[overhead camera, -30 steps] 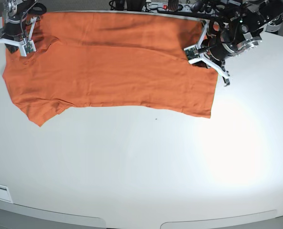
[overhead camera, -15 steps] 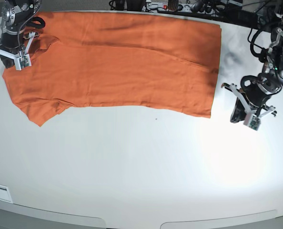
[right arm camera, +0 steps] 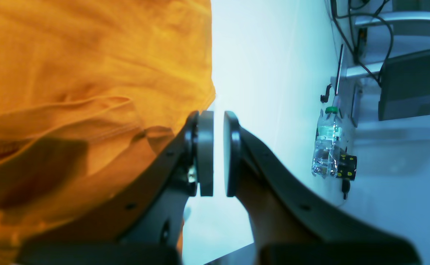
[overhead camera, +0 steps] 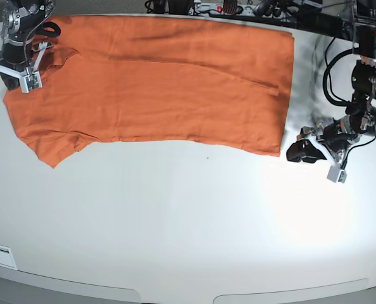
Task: Fold the T-shirt properly
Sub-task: 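Release and move both grippers to the shirt's hem corners, grasp them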
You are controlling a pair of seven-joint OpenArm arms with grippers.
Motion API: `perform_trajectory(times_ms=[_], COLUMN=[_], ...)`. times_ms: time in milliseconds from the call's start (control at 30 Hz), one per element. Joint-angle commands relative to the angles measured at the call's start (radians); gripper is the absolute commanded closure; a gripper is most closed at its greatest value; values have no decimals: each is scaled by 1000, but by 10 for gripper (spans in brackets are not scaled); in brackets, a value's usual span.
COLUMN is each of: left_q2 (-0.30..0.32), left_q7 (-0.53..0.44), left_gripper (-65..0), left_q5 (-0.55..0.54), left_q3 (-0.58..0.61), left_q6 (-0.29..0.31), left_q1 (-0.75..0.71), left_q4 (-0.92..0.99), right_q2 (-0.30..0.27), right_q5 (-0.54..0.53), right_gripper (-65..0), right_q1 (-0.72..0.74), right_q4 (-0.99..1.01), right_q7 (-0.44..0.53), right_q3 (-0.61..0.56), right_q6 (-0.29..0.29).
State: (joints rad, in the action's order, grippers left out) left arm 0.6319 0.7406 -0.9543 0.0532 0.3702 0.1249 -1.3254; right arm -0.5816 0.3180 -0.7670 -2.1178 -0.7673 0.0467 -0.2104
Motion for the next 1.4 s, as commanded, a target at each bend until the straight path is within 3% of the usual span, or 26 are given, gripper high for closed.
perform_trajectory(times_ms=[0,300,467,567,667,800,867,1000,1100,1233,1367], left_q2=[10,-20,-19,-19,-19,-19,-20,-19,-19,-19,-19], left_q7=[16,78,67,64,61,60,60,61,61,32,22], left_gripper=[-347,-345,-301,-194,-1,0,0,0,0,0,0], left_q5=[-9,-61,-80,-79,-78,-76,-75,-53,-42,10,19], left_q3=[16,152,154,154,154,154,154,154,154,154,154], left_q6=[10,68,78,86,87,87,87,87,87,102,133], left_q1=[4,4,16,40,63,76,74,69,69,69,69], left_q4=[5,15,14,14,14,14,14,14,14,14,14], right_q2=[-14,-14,-14,-14,-14,-14,-15,-14,-14,-15,-15], right_q5=[19,19,19,11,-16,-76,-118,-169,-183,-327,-501], right_gripper=[-77,-77,-77,-77,-77,-84,-130,-293,-317,-317,-317], right_q1=[-3,-3,-2,0,11,62,104,232,345,500,675], right_q4=[-16,-16,-16,-16,-16,-16,-14,7,66,213,414], right_q7=[15,15,16,37,56,55,46,45,50,87,90], right_q3=[6,6,6,6,6,6,6,6,6,6,7], right_q6=[-14,-15,-16,-16,-13,24,25,11,39,111,230])
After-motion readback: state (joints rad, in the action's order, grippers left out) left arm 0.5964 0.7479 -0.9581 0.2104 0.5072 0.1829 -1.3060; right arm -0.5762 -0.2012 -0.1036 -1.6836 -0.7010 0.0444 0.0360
